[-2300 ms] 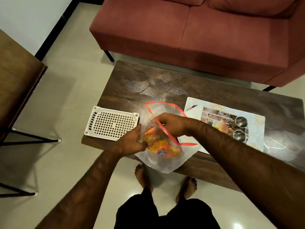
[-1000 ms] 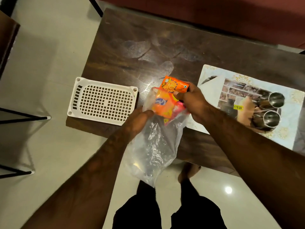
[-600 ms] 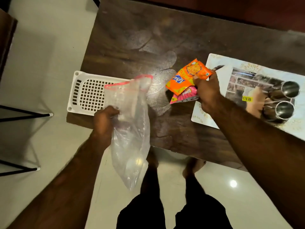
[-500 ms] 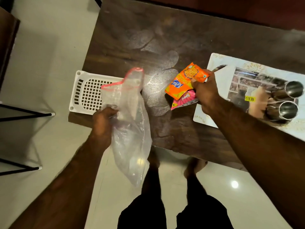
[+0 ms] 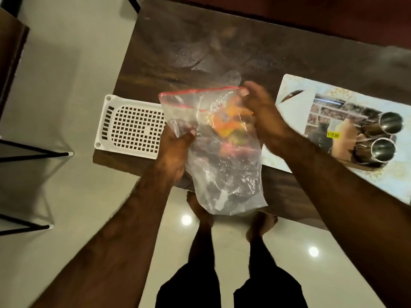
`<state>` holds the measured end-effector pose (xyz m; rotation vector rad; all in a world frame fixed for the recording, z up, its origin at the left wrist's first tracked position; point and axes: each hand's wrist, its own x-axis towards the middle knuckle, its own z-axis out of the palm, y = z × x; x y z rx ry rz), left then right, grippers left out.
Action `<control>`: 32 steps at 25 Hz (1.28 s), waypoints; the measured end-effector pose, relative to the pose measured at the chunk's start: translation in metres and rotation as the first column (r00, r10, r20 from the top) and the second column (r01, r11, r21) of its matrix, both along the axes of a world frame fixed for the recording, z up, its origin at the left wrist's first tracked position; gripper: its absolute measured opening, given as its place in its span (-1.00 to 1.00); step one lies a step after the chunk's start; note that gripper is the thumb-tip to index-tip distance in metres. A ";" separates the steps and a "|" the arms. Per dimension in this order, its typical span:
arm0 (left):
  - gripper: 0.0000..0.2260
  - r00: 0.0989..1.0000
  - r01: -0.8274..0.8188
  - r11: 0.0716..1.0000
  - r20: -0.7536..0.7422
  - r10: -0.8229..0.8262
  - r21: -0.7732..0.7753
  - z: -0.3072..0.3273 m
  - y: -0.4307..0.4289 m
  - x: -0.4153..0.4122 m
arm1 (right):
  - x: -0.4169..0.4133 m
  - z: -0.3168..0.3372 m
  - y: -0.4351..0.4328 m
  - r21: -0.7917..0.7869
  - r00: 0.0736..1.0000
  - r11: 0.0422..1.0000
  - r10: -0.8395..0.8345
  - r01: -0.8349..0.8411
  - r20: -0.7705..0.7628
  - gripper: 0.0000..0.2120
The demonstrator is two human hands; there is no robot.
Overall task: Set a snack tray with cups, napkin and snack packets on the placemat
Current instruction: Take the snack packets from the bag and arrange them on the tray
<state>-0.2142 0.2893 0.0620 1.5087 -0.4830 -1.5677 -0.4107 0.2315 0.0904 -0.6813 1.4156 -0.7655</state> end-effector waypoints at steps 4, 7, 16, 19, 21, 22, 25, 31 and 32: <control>-0.53 0.976 0.192 0.976 0.125 -0.179 -0.101 0.021 -0.015 -0.038 | 0.021 0.034 0.008 -0.077 0.967 0.964 0.254 -0.256 -0.035 -0.31; -0.72 0.911 0.345 0.936 0.261 -0.319 -0.061 0.040 -0.024 -0.055 | 0.017 0.043 0.010 -0.098 0.970 0.965 0.243 -0.244 -0.024 -0.45; -0.72 0.974 0.223 0.950 -0.098 -0.207 0.218 0.088 -0.026 -0.073 | -0.043 0.078 -0.005 -0.258 0.984 0.956 -0.163 0.139 -0.076 -0.82; -0.37 0.736 0.625 0.742 -0.500 -0.457 0.241 0.103 -0.018 -0.096 | -0.068 0.090 -0.005 -0.347 0.958 0.908 -0.277 0.235 -0.075 -0.75; -0.34 0.704 0.584 0.794 -0.593 -0.391 0.168 0.107 -0.021 -0.121 | -0.077 0.097 0.002 -0.411 0.964 0.893 -0.244 0.182 -0.103 -0.81; -0.35 0.716 0.537 0.829 -0.604 -0.350 0.155 0.111 -0.024 -0.136 | -0.083 0.101 0.007 -0.426 0.966 0.897 -0.201 0.116 -0.162 -0.85; -0.40 0.763 0.433 0.892 -0.578 -0.288 0.127 0.127 -0.037 -0.173 | -0.105 0.113 0.021 -0.407 0.935 0.911 -0.084 -0.069 -0.346 -0.90; -0.78 0.877 0.336 0.920 -0.425 -0.226 0.204 0.151 -0.050 -0.247 | -0.159 0.134 0.060 -0.330 0.883 0.916 0.052 -0.228 -0.467 -0.52; -0.79 0.894 0.319 0.924 -0.392 -0.219 0.211 0.150 -0.048 -0.258 | -0.166 0.135 0.067 -0.335 0.902 0.923 0.029 -0.190 -0.430 -0.47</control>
